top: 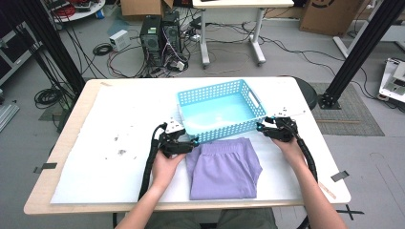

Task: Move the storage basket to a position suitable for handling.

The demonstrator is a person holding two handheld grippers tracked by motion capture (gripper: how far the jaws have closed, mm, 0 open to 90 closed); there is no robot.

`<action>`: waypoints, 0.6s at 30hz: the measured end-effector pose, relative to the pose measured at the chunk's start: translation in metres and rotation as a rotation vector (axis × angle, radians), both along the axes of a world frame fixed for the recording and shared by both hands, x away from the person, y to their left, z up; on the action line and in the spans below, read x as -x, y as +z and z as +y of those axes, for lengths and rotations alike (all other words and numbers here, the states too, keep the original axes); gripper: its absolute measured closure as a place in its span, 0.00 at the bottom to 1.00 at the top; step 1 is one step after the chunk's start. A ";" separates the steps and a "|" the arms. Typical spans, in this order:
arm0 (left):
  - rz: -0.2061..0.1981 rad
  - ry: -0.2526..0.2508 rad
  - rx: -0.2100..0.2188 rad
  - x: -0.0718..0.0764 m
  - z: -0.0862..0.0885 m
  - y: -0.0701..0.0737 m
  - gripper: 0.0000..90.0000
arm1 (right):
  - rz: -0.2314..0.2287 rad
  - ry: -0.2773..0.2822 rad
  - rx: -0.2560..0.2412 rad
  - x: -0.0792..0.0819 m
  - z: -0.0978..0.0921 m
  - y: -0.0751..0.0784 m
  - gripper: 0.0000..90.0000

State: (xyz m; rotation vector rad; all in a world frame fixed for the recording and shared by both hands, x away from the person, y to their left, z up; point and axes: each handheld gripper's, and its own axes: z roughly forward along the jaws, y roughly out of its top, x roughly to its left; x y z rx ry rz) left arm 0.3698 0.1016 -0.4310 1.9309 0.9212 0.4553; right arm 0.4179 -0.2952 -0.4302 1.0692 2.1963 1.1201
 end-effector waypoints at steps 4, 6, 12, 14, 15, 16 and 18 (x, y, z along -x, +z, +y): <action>-0.011 0.019 -0.047 -0.007 0.002 0.003 0.42 | 0.004 0.018 0.011 0.006 0.002 0.003 0.65; -0.012 0.016 -0.047 -0.008 0.005 0.003 0.43 | 0.004 0.034 0.008 0.011 0.002 0.004 0.67; 0.001 0.003 -0.037 -0.013 0.013 0.003 0.43 | -0.006 0.069 0.017 0.025 0.003 0.004 0.66; 0.004 0.001 -0.027 -0.015 0.015 0.002 0.43 | -0.007 0.075 0.019 0.029 0.003 0.004 0.67; 0.005 0.006 -0.024 -0.015 0.015 0.002 0.43 | -0.011 0.088 0.020 0.032 0.003 0.004 0.67; 0.002 0.010 -0.025 -0.015 0.016 0.002 0.43 | -0.011 0.088 0.020 0.032 0.003 0.004 0.67; -0.005 0.004 -0.016 -0.016 0.017 0.002 0.47 | -0.008 0.098 0.017 0.035 0.002 0.003 0.68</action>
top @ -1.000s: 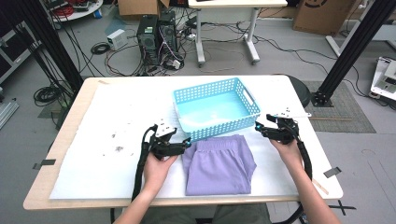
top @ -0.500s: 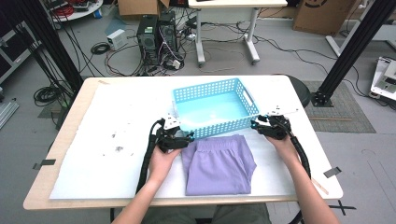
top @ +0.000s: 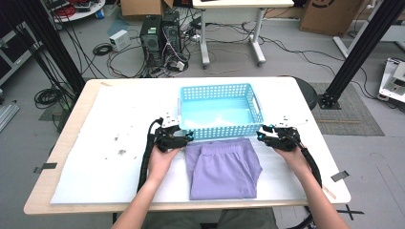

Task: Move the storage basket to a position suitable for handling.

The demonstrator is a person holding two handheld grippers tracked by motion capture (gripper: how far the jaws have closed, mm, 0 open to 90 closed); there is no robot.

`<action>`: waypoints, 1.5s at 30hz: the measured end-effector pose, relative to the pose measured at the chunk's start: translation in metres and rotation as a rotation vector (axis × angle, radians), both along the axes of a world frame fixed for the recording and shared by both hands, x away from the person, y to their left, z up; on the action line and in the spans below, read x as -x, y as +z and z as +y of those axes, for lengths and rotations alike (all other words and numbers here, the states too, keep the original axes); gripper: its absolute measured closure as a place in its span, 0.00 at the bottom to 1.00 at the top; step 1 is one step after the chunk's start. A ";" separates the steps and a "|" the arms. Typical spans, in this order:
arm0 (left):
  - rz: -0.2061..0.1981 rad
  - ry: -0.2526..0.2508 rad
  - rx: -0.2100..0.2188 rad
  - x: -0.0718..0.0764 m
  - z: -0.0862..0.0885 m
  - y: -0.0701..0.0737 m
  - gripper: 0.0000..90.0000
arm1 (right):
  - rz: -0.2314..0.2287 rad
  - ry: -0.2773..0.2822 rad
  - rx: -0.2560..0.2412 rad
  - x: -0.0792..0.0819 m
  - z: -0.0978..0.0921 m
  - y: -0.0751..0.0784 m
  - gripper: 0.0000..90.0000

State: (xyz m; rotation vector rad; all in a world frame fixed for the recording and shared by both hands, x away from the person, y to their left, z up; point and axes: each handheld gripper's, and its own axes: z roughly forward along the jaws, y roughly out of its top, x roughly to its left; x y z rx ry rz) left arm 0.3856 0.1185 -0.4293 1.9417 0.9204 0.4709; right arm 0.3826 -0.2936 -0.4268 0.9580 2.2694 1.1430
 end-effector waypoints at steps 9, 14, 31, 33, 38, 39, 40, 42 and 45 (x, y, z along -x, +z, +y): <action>-0.020 0.009 -0.011 -0.001 -0.003 -0.002 0.52 | -0.001 0.008 0.002 0.007 -0.001 -0.003 0.66; -0.015 0.008 -0.018 -0.002 -0.003 -0.002 0.50 | 0.007 0.004 -0.001 0.007 0.001 -0.005 0.65; -0.032 0.026 -0.017 -0.004 0.001 -0.002 0.53 | -0.001 -0.016 0.014 0.008 0.008 -0.004 0.67; -0.031 0.026 -0.017 -0.004 0.001 -0.002 0.53 | -0.002 -0.019 0.014 0.010 0.009 -0.004 0.67; -0.031 0.028 -0.016 -0.004 0.001 -0.002 0.53 | -0.007 -0.020 0.020 0.010 0.009 -0.004 0.67; -0.032 0.027 -0.018 -0.004 0.001 -0.002 0.53 | -0.007 -0.021 0.019 0.010 0.009 -0.004 0.67; -0.033 0.027 -0.015 -0.005 0.001 -0.003 0.53 | -0.010 -0.019 0.018 0.010 0.009 -0.004 0.67; -0.035 0.033 -0.006 -0.004 -0.001 -0.003 0.53 | -0.007 -0.023 0.015 0.009 0.009 -0.004 0.67; -0.034 0.025 -0.017 -0.005 0.000 -0.003 0.53 | -0.009 -0.027 0.012 0.009 0.009 -0.005 0.67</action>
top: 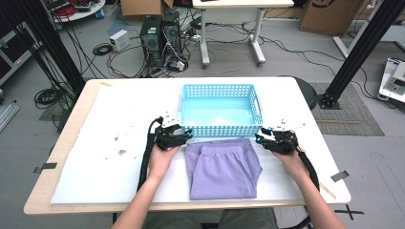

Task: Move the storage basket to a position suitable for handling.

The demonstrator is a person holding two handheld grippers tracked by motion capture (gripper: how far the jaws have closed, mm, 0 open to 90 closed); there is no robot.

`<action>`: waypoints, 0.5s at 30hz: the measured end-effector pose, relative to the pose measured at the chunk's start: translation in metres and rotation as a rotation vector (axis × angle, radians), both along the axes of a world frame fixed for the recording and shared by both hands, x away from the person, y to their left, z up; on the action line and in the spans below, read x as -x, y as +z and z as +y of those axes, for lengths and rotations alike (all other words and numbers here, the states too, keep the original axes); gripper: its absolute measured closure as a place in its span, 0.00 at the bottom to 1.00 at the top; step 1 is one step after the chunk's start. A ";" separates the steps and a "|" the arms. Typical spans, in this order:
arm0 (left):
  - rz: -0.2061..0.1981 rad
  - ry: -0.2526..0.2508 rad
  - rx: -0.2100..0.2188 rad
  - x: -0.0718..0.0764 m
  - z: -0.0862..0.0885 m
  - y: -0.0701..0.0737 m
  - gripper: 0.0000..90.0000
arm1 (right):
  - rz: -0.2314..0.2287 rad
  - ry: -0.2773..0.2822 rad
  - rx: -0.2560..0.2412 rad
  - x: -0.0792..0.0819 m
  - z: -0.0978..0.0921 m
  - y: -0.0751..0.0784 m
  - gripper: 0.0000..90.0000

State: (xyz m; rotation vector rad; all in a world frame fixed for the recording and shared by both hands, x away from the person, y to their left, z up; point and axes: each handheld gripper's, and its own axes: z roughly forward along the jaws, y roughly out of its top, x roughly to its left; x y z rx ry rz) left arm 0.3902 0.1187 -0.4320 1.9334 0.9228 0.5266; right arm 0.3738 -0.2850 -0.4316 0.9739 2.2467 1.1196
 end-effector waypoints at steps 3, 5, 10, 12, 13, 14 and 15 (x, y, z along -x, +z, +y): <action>0.001 0.000 0.007 0.000 0.000 0.000 0.53 | 0.006 -0.001 -0.001 0.001 0.000 0.000 0.67; 0.007 -0.003 0.006 0.000 0.001 0.000 0.52 | 0.002 0.008 0.004 0.000 0.000 0.000 0.64; 0.006 0.037 -0.002 0.002 0.005 0.002 0.39 | -0.006 -0.004 -0.028 0.001 -0.004 0.002 0.43; 0.003 0.055 0.002 0.002 0.011 0.004 0.36 | -0.005 -0.014 -0.050 0.001 -0.008 0.005 0.41; 0.002 0.061 0.011 0.003 0.014 0.005 0.35 | -0.006 -0.021 -0.057 0.002 -0.011 0.005 0.40; 0.001 0.064 0.020 0.003 0.017 0.006 0.34 | -0.008 -0.027 -0.061 0.002 -0.013 0.006 0.39; 0.000 0.066 0.024 0.004 0.020 0.006 0.33 | -0.007 -0.035 -0.070 0.002 -0.016 0.006 0.38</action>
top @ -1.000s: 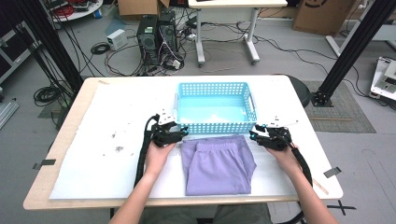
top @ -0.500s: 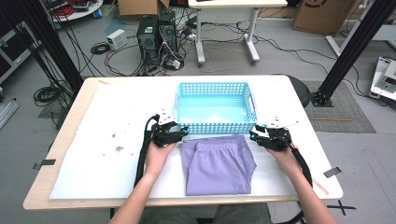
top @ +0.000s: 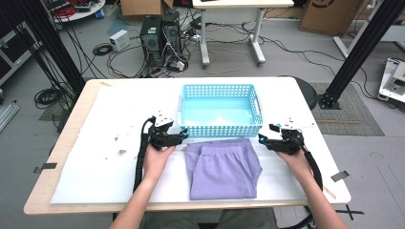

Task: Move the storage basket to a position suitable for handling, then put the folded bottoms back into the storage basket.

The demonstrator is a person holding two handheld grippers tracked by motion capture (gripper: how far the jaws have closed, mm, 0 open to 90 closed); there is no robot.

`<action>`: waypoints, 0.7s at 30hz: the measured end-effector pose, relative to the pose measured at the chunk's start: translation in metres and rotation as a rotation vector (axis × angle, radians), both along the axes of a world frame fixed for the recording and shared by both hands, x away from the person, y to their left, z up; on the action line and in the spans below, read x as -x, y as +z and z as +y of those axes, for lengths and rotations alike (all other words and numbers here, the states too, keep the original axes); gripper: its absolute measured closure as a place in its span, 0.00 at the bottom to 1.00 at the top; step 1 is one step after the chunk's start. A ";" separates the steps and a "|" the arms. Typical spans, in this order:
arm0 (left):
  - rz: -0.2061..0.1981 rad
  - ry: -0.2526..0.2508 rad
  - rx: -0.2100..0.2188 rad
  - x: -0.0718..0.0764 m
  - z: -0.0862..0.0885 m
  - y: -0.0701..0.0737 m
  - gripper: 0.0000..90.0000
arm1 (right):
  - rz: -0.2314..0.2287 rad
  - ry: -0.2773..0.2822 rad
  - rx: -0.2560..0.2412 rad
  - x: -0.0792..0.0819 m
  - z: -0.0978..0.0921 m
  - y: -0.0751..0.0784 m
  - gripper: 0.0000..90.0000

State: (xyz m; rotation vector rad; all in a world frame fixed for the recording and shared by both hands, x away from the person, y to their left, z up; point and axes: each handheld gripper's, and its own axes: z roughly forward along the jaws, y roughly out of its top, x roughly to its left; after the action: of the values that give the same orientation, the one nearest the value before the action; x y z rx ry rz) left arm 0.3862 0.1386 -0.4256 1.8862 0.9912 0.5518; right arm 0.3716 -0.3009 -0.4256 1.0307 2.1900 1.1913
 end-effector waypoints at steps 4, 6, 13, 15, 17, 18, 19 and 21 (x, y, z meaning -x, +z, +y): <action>-0.016 0.022 0.013 0.005 0.011 0.002 0.33 | -0.021 -0.011 -0.001 0.004 -0.009 0.000 0.37; -0.024 0.029 0.018 0.008 0.017 0.003 0.32 | -0.044 -0.012 -0.006 0.007 -0.012 0.000 0.36; -0.054 0.060 0.035 0.017 0.033 0.006 0.32 | -0.094 -0.024 -0.019 0.015 -0.017 0.001 0.35; -0.066 0.063 0.042 0.021 0.035 0.009 0.32 | -0.106 -0.026 -0.038 0.017 -0.018 0.001 0.34; -0.082 0.057 0.041 0.027 0.036 0.012 0.32 | -0.112 -0.032 -0.063 0.020 -0.019 0.003 0.33; -0.093 0.057 0.038 0.030 0.037 0.014 0.32 | -0.114 -0.031 -0.071 0.021 -0.020 0.004 0.32; -0.099 0.056 0.042 0.034 0.037 0.015 0.32 | -0.119 -0.036 -0.081 0.023 -0.020 0.005 0.31; -0.112 0.052 0.056 0.040 0.039 0.017 0.32 | -0.114 -0.044 -0.082 0.027 -0.020 0.006 0.27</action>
State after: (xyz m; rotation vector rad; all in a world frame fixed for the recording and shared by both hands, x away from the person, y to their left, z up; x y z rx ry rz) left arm 0.3461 0.1771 -0.4086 1.7645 0.9743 0.6467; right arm 0.3449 -0.3207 -0.4200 1.0124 2.0362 1.2967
